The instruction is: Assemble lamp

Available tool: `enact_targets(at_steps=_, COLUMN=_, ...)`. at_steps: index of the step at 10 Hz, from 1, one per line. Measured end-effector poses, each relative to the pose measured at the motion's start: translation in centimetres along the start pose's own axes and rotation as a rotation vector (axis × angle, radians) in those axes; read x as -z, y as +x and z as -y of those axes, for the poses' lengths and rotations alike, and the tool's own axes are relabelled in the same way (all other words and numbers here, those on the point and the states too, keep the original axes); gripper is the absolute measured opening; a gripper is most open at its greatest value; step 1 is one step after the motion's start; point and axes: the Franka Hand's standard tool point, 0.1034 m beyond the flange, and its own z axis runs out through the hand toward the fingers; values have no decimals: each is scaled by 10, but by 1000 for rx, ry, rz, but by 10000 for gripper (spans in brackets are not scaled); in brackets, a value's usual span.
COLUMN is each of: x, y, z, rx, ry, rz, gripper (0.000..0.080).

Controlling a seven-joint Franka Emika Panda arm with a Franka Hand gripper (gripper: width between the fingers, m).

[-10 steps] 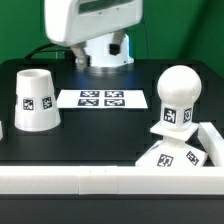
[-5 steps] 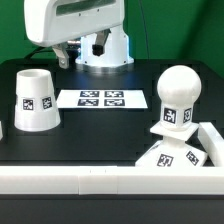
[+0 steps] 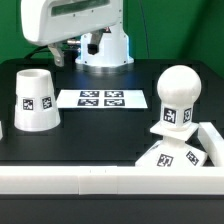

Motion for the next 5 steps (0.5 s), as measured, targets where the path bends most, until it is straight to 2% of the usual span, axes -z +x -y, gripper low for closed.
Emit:
enact_targets(at_steps=1, x=-3, y=-15, z=1, rx=-1, ry=8, rz=2, gripper=699)
enact_targets(at_steps=3, x=-11, y=-33, z=2, rx=9, ry=17, rz=3, gripper=699)
enact_targets(at_steps=5, x=-20, y=-40, z=-1, rx=20, ry=30, rz=12, gripper=699)
